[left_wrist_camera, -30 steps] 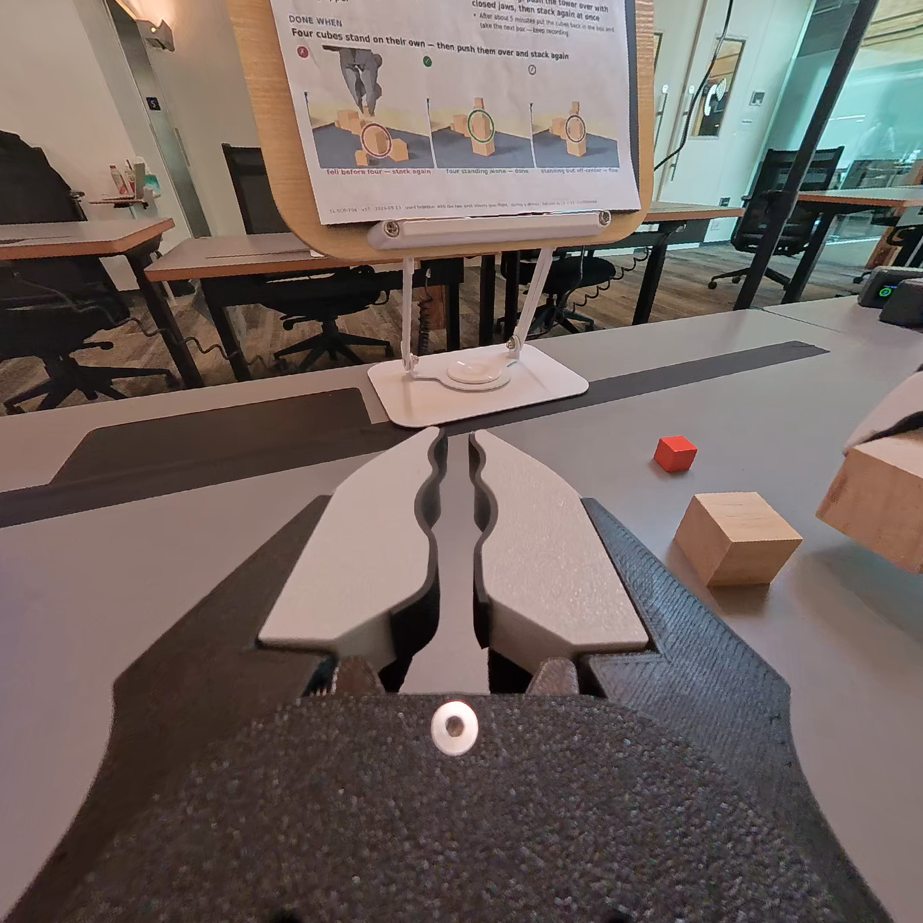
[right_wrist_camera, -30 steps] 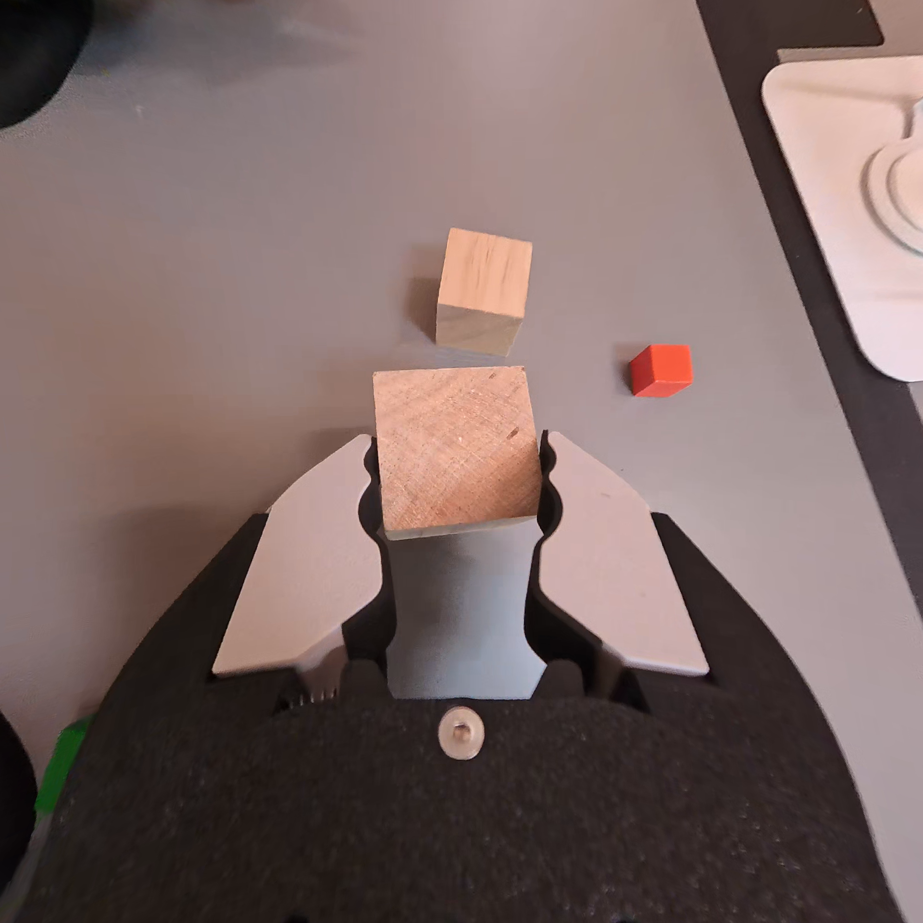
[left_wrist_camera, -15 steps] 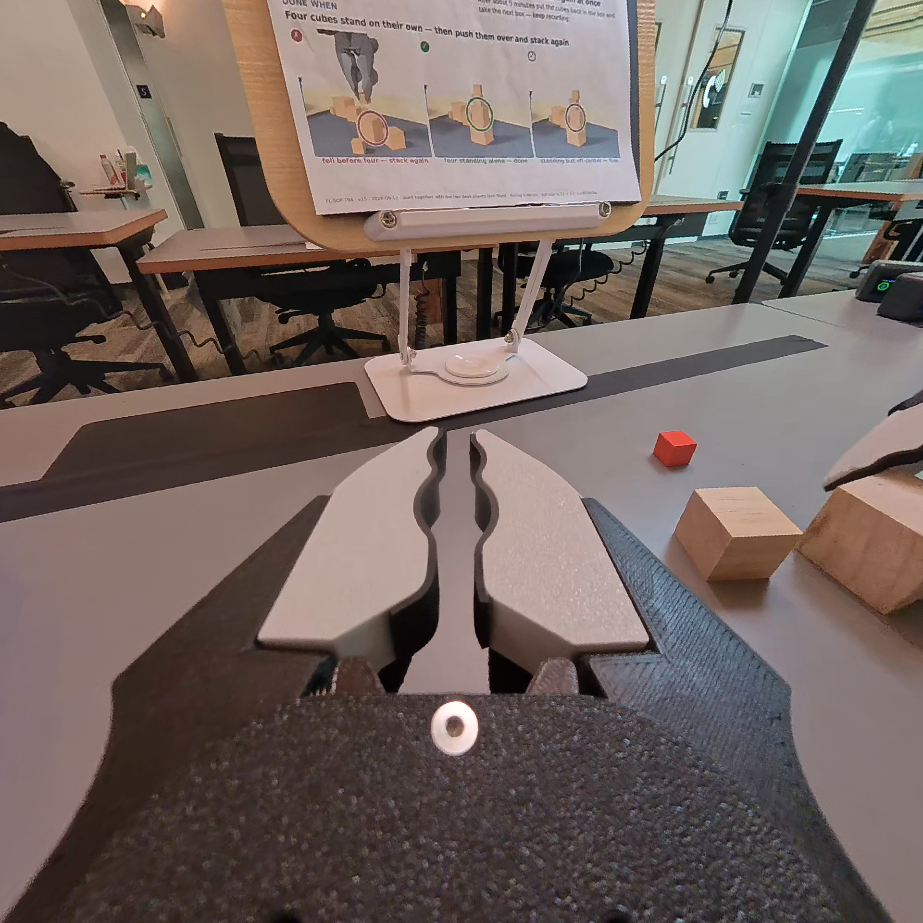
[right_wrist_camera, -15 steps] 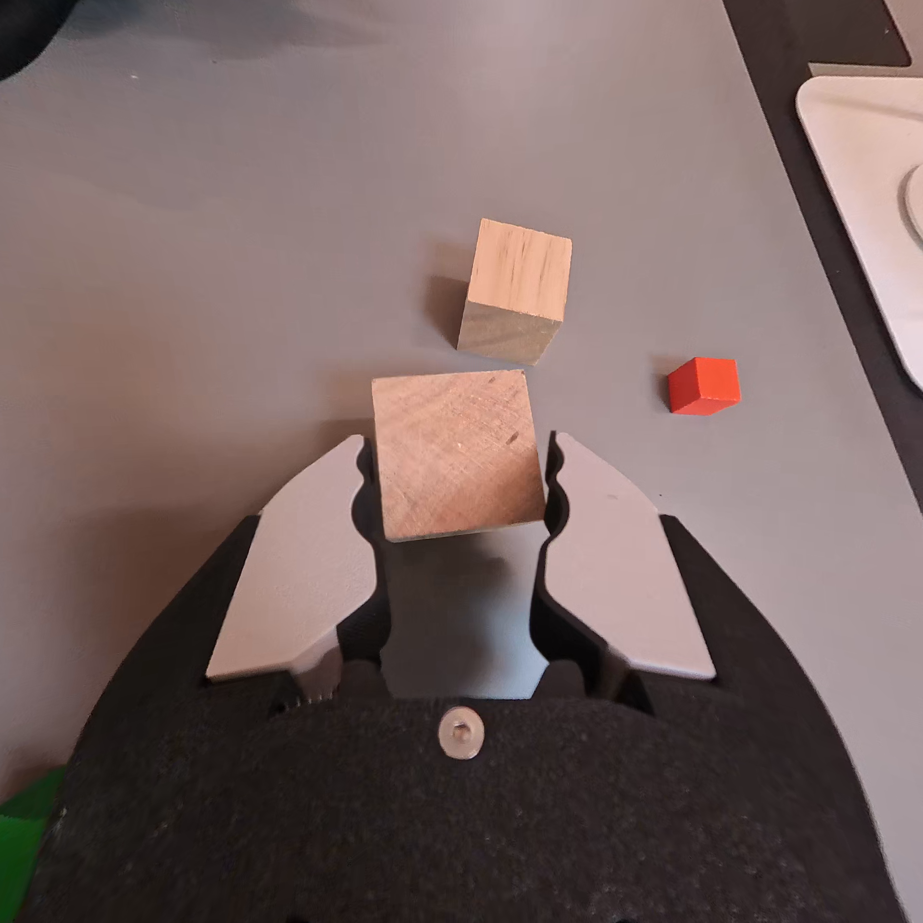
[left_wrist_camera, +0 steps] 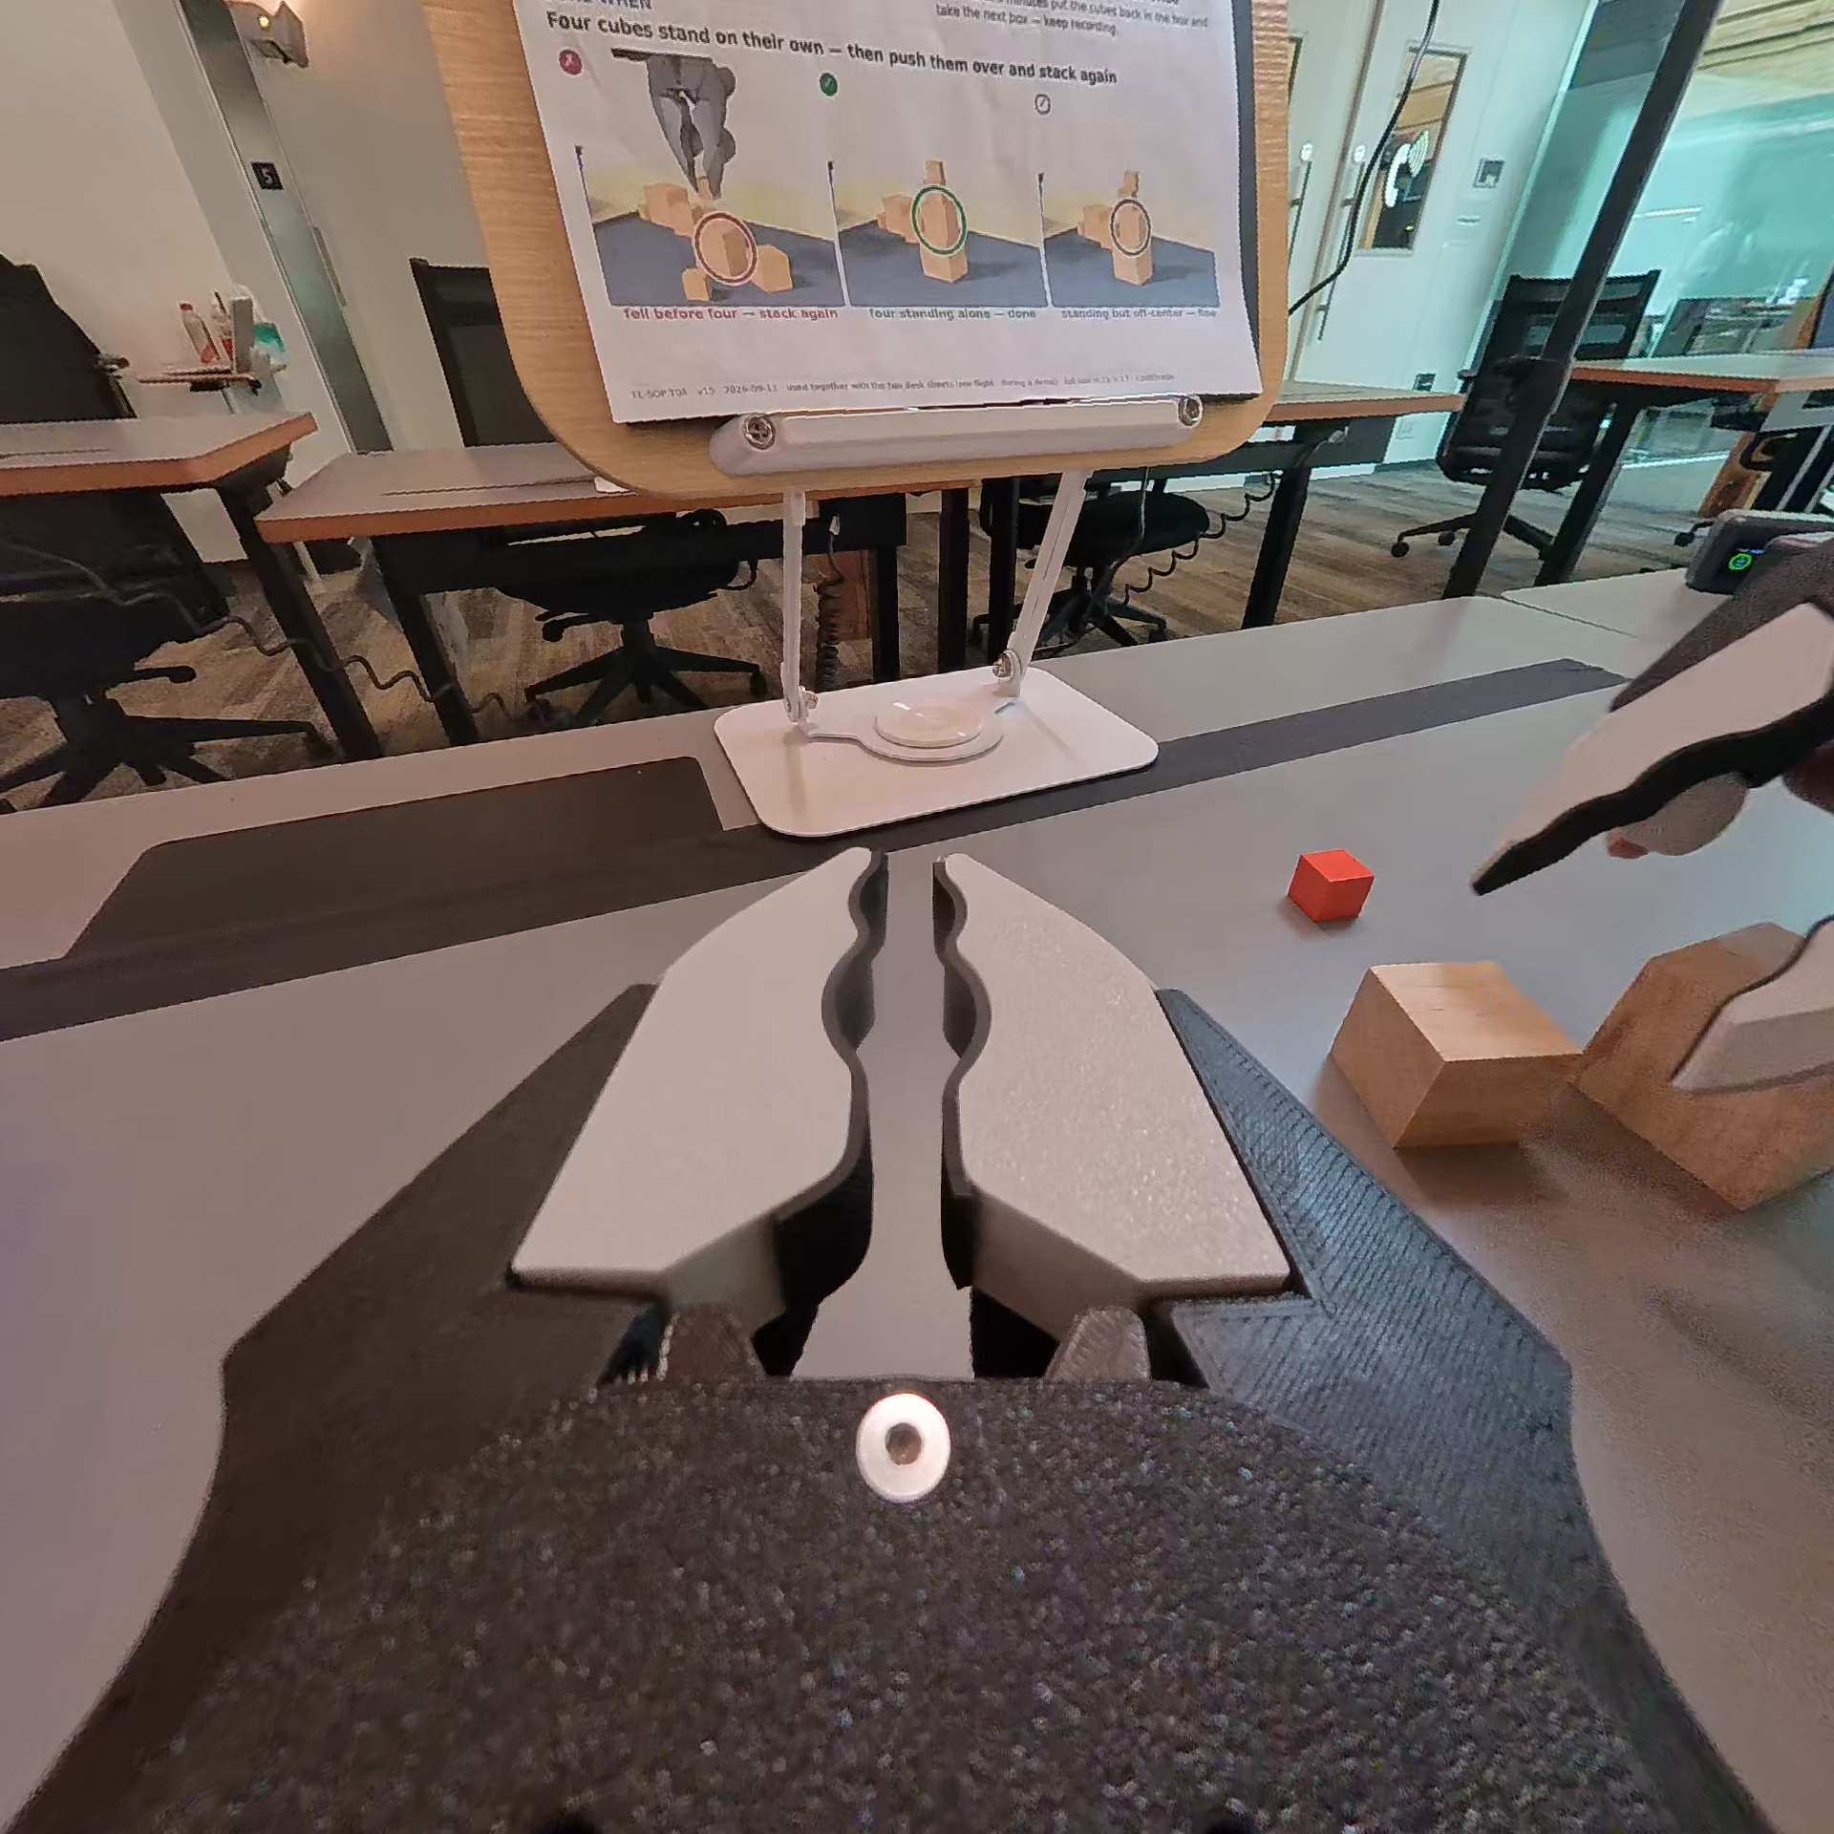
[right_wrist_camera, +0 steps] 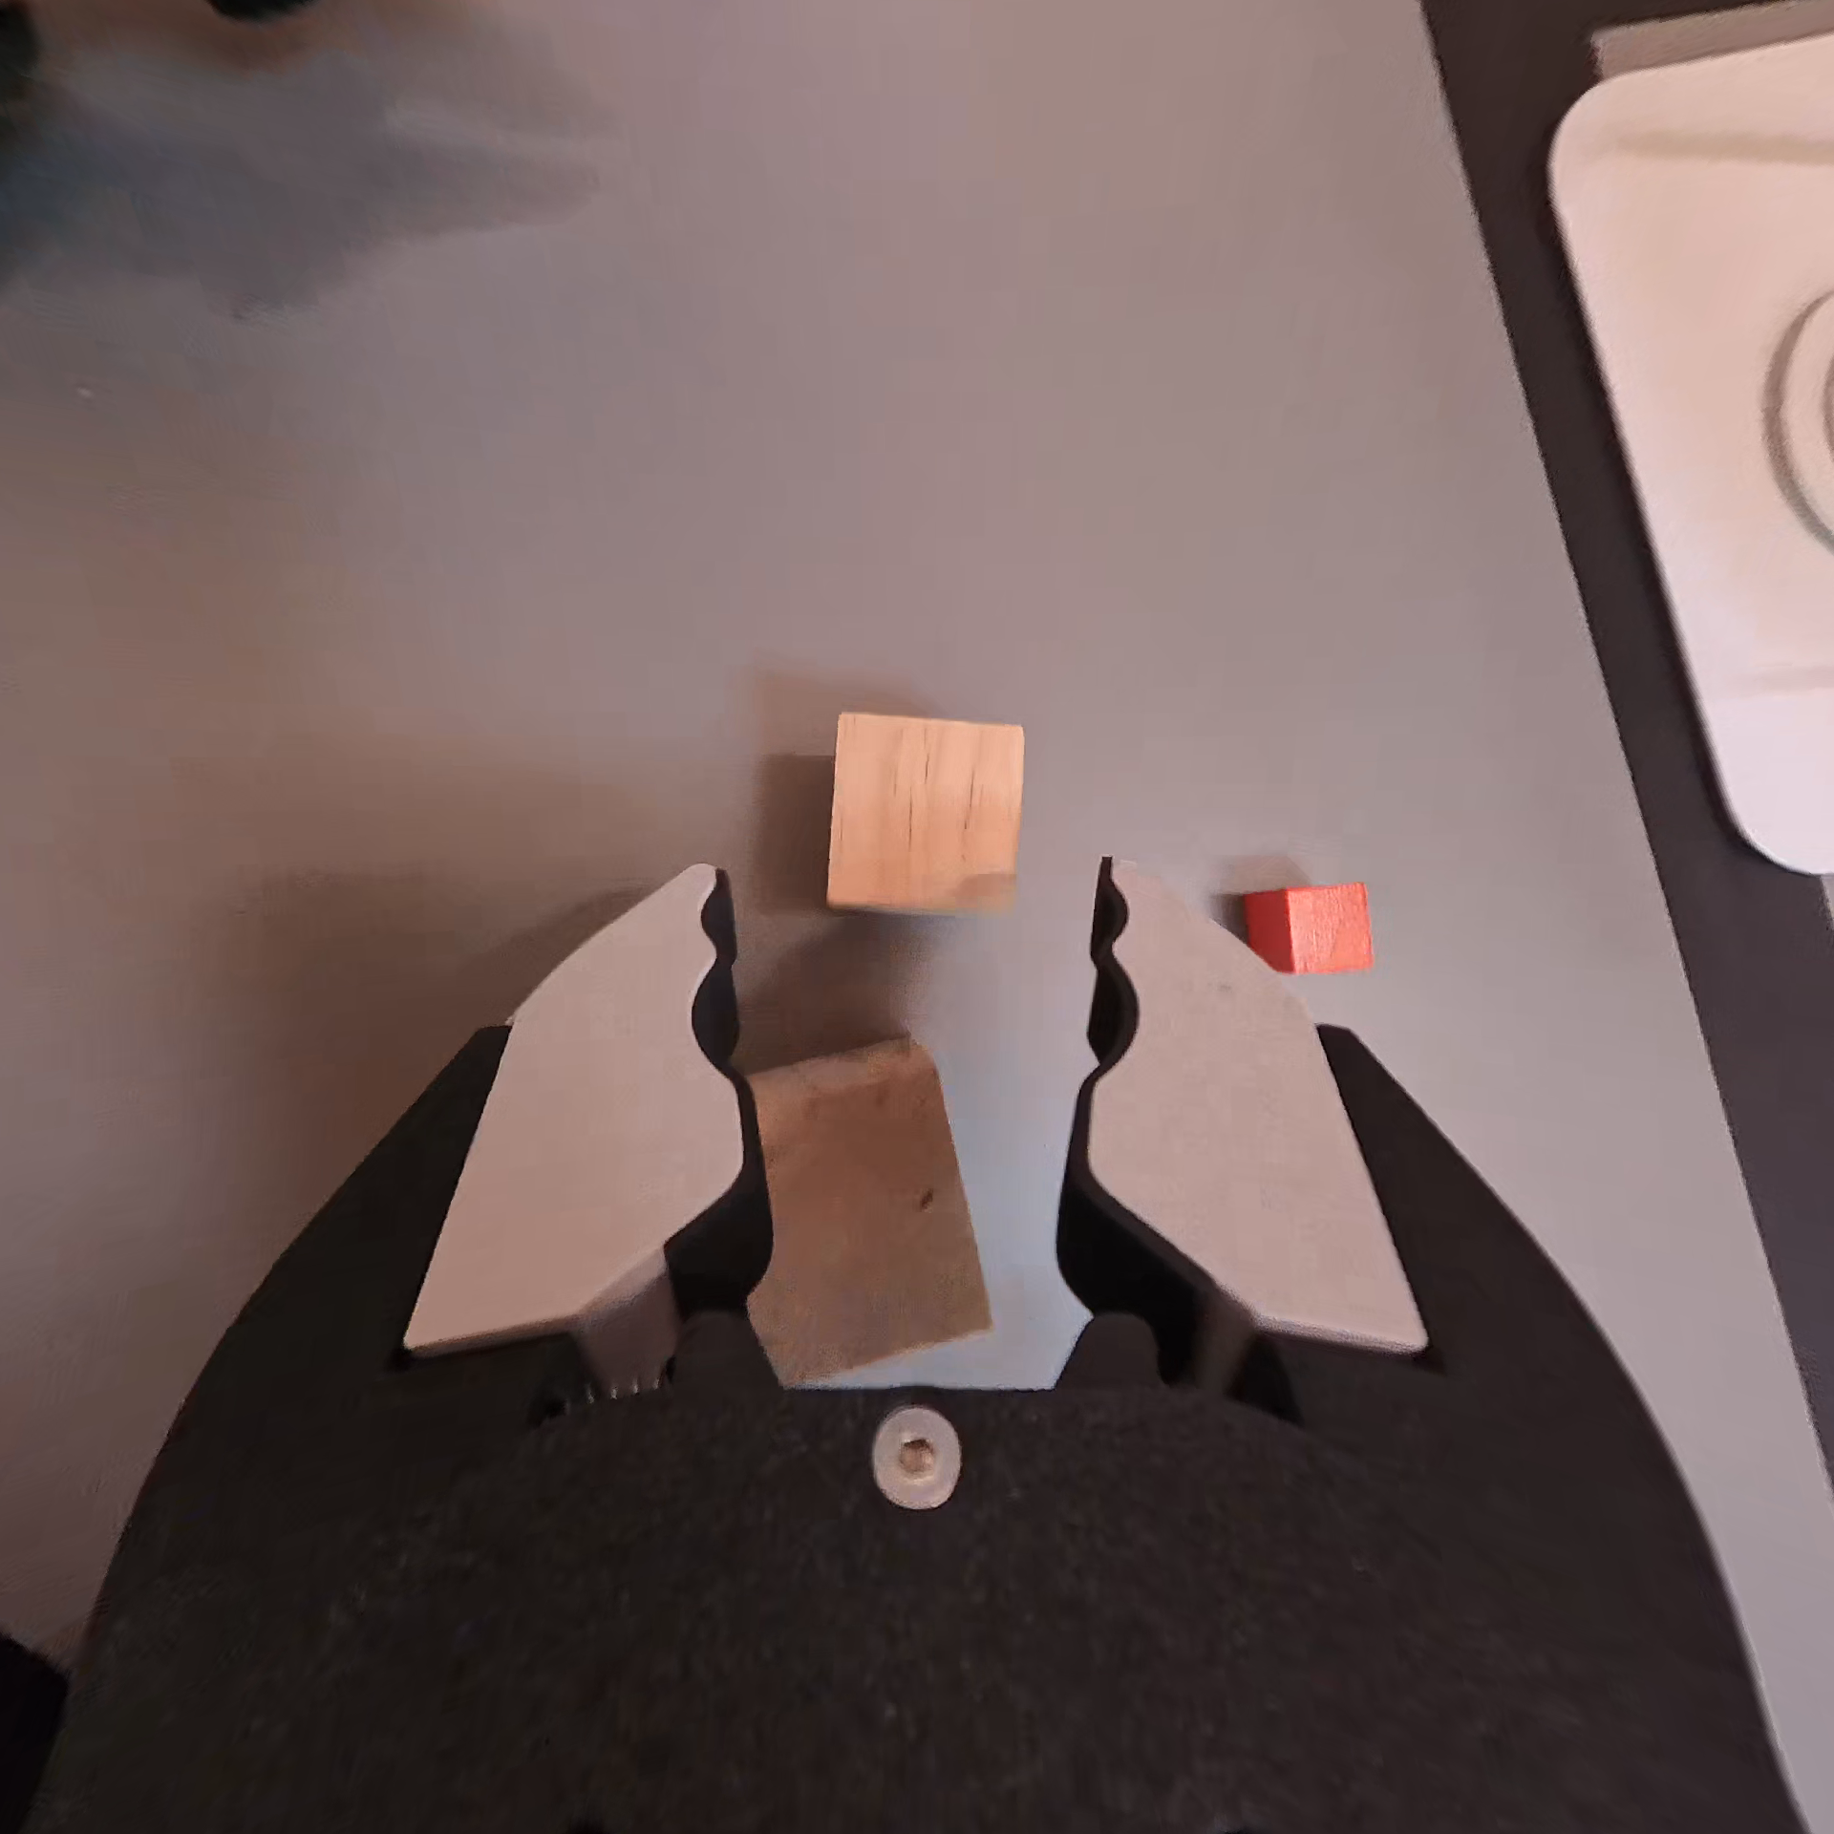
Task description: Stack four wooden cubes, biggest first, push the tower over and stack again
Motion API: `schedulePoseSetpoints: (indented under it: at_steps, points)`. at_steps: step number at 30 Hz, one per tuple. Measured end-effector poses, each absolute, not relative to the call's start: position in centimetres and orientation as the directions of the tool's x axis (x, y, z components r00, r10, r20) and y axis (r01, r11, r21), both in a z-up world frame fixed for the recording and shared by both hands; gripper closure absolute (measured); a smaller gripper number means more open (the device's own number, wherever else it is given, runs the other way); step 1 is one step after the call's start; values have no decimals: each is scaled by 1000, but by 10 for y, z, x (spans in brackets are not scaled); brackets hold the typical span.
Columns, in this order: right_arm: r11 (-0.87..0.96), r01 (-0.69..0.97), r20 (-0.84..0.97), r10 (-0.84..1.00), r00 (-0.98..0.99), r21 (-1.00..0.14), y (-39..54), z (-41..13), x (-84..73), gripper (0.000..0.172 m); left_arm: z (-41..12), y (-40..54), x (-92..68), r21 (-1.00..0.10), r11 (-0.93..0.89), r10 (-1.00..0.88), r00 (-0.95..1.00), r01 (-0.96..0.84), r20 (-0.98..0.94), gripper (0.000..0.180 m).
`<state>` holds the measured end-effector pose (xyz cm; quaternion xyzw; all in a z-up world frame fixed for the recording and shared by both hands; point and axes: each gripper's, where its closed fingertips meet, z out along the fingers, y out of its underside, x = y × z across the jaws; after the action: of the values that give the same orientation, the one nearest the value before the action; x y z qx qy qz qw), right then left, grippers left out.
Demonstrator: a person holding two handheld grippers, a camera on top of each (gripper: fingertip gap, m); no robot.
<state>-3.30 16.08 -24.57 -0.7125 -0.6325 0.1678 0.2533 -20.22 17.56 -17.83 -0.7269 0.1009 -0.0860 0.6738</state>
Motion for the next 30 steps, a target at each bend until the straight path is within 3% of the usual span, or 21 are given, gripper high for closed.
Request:
schedulePoseSetpoints:
  at_steps: [5,8,10,19,30]
  points:
    - [-82,900,98,986,136,-429,166,-266,-48,106,-178,176,-201,-997,-72,-268,963,-35,-14,172]
    - [-100,927,90,986,141,-363,169,-275,-48,127,-178,176,-201,-997,-74,-274,962,-38,-16,173]
    - [-105,933,84,986,142,-345,170,-274,-48,128,-178,176,-201,-997,-74,-275,961,-39,-17,173]
    - [75,867,111,994,-23,-493,158,-203,-23,128,-177,175,-199,-997,-74,-284,959,-32,-10,173]
    - [142,892,92,989,-113,-428,136,-211,21,128,-172,173,-203,-999,-45,-263,965,-25,-12,177]
